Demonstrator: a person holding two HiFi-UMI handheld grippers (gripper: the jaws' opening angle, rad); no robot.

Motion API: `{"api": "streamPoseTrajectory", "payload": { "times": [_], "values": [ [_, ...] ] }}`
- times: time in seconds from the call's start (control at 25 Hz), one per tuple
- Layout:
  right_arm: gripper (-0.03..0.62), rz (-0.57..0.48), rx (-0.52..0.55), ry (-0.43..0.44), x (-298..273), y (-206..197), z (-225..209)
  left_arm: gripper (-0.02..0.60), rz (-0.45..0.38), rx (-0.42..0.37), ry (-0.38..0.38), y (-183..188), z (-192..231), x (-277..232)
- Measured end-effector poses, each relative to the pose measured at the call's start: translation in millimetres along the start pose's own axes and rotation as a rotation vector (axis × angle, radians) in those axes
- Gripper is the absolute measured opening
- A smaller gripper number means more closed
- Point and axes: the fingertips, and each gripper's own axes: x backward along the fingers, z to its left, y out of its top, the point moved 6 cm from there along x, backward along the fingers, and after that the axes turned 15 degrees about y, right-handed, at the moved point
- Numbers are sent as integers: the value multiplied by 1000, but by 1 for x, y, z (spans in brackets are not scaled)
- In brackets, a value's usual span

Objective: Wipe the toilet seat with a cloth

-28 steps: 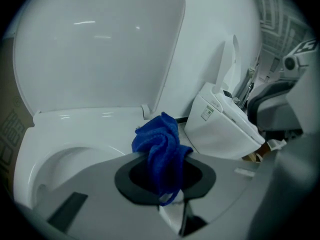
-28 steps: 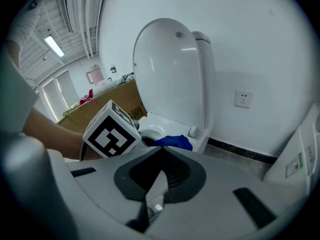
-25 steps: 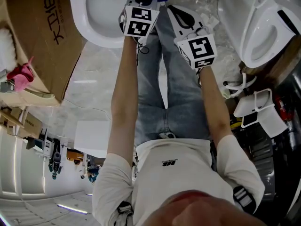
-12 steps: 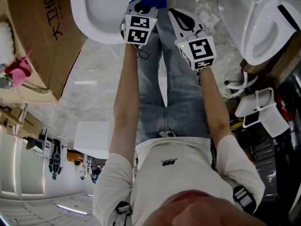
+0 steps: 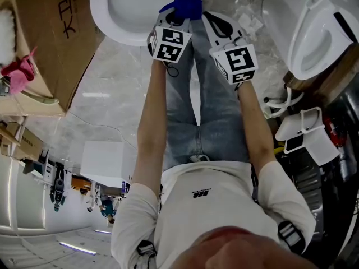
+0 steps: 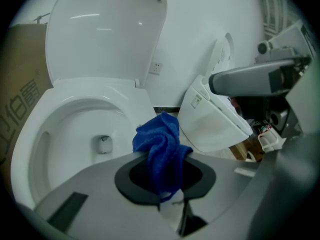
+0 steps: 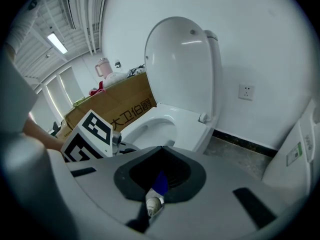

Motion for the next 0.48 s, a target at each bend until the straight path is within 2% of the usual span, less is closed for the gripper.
{"api": "streamPoseTrajectory", "payload": {
  "times": [0.48],
  "values": [
    [-5,76,25,63,-16,-12,27,75,34,29,-9,-43,-4,29]
  ]
}}
